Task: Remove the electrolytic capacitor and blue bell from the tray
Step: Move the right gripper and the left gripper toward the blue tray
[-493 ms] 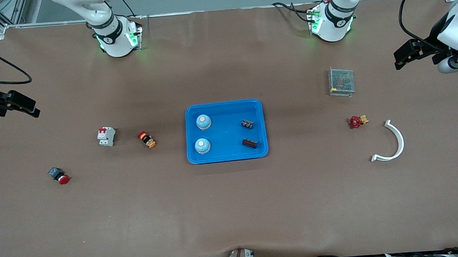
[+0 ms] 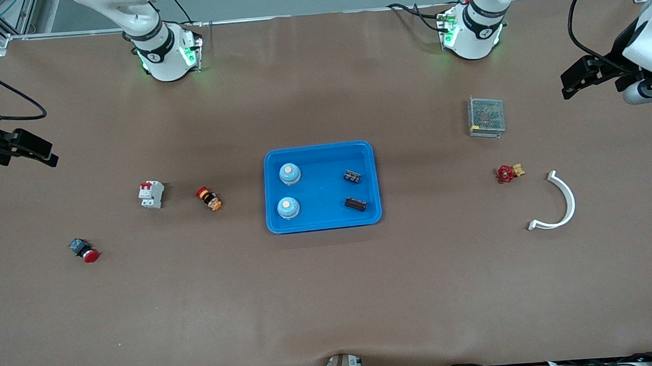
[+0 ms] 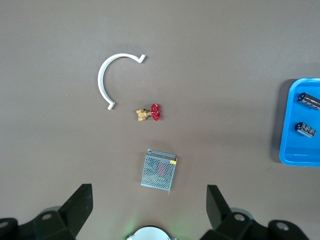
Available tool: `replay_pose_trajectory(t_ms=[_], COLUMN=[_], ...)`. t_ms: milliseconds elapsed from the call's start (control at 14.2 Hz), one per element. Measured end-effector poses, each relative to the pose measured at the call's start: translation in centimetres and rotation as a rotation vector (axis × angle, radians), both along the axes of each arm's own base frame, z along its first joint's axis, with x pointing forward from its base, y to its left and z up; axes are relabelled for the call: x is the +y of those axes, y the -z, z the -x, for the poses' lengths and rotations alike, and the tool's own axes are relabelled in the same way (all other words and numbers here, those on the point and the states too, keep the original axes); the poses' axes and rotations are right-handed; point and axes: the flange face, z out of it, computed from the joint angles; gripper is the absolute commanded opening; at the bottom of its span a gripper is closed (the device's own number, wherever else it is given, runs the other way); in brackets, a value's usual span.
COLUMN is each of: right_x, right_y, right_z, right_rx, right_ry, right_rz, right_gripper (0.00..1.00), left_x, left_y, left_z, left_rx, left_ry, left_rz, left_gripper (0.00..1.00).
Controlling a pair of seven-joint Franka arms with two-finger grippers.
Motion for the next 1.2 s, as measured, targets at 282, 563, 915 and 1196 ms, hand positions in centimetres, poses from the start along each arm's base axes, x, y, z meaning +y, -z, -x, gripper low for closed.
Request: replay_pose_trajectory(t_ms=[282, 563, 915, 1196], right_x=[0.0, 0.0, 0.0, 0.7], right_y=[0.1, 0.3, 3.2, 5.4], right_z=[0.1, 0.1, 0.3, 1.0], right_rx=[0.008, 0.013, 0.061, 0.066], right_ry=[0.000, 0.000, 0.016, 0.051], right_rz=[0.000, 0.000, -0.002, -0.001], right_gripper=[1.00, 1.00, 1.00, 1.00], left_x=[-0.3, -1.4, -4.4, -7.8], left_y=[0.5, 2.5, 5.9, 9.6], left_z=[-0.2, -0.9, -1.6, -1.7], left_rx=[0.011, 0.051, 0.108, 0.111], left_ry=[0.005, 0.017, -0.035, -0.106], left_rz=[-0.002, -0.005, -0.022, -0.037], left_gripper=[1.00, 1.00, 1.00, 1.00])
